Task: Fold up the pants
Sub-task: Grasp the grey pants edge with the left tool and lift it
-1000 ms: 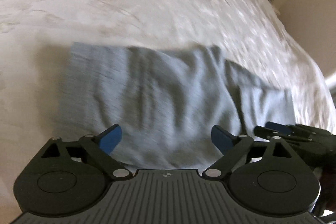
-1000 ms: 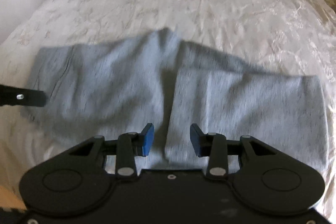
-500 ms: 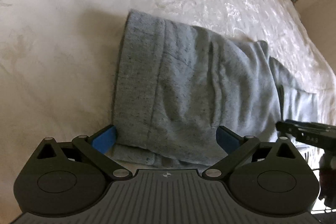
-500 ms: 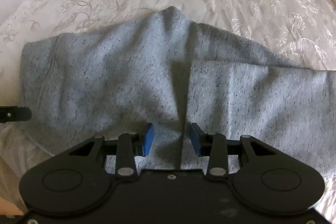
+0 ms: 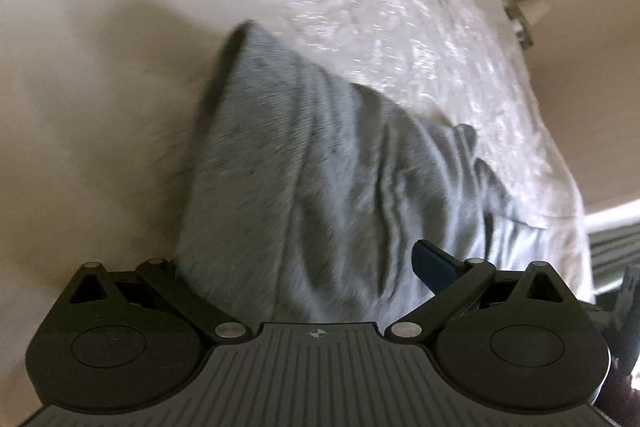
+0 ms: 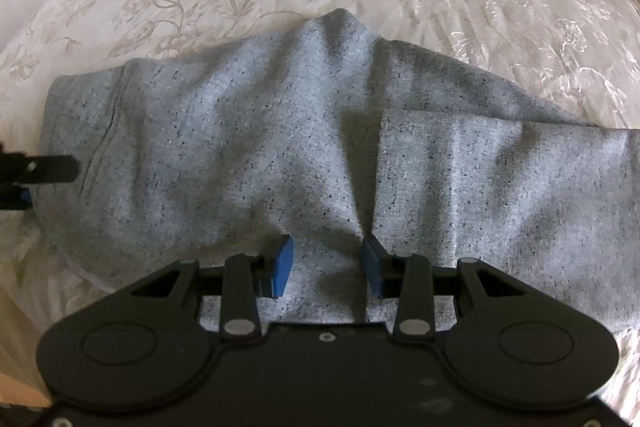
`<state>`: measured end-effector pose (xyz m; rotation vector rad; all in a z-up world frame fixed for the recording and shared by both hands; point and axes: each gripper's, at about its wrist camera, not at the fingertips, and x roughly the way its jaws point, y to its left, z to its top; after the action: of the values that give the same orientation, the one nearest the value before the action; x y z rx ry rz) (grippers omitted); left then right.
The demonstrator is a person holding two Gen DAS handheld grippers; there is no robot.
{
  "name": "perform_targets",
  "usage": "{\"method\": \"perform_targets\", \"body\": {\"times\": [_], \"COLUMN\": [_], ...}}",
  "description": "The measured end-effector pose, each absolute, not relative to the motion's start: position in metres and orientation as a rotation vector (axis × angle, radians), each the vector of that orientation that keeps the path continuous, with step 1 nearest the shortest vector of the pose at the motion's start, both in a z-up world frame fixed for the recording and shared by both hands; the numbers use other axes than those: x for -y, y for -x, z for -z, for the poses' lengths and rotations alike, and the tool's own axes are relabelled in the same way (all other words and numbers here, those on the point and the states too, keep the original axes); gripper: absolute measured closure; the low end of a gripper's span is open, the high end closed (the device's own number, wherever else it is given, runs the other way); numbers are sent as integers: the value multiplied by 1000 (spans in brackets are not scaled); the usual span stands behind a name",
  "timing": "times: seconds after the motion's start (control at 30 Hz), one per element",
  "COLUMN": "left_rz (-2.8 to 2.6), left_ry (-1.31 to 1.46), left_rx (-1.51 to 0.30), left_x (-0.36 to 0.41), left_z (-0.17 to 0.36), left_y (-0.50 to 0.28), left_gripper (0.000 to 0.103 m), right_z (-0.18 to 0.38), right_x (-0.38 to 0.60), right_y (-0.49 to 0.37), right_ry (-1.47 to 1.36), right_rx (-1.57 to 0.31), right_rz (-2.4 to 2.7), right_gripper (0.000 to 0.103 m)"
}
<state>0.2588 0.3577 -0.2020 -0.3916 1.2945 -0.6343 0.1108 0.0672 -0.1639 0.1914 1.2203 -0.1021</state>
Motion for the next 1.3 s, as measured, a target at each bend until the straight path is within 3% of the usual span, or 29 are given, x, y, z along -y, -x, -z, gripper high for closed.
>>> {"method": "perform_targets", "body": {"times": [0.37, 0.43, 0.5, 0.53, 0.93, 1.13, 1.3], "left_rz": [753, 728, 695, 675, 698, 712, 740], "left_ry": [608, 631, 567, 541, 320, 228, 188], "left_rx": [-1311, -1290, -1252, -1233, -1126, -1110, -1134], "left_x": [-346, -346, -344, -344, -294, -244, -206], "left_z": [207, 202, 188, 179, 122, 121, 138], "left_y": [-267, -263, -256, -251, -223, -205, -195], "left_gripper": [3, 23, 68, 70, 70, 69, 59], "right_z": [153, 149, 146, 145, 127, 108, 113], "right_x": [-60, -57, -54, -52, -29, -27, -2], "right_y": [-96, -93, -89, -87, -87, -119, -130], "right_ry": [-225, -234, -243, -247, -357, -448, -479], "right_rx": [-1186, -1175, -1165, -1160, -1052, -982, -1009], "right_rz": [133, 141, 151, 156, 29, -126, -58], "right_gripper": [63, 63, 63, 63, 62, 63, 61]}}
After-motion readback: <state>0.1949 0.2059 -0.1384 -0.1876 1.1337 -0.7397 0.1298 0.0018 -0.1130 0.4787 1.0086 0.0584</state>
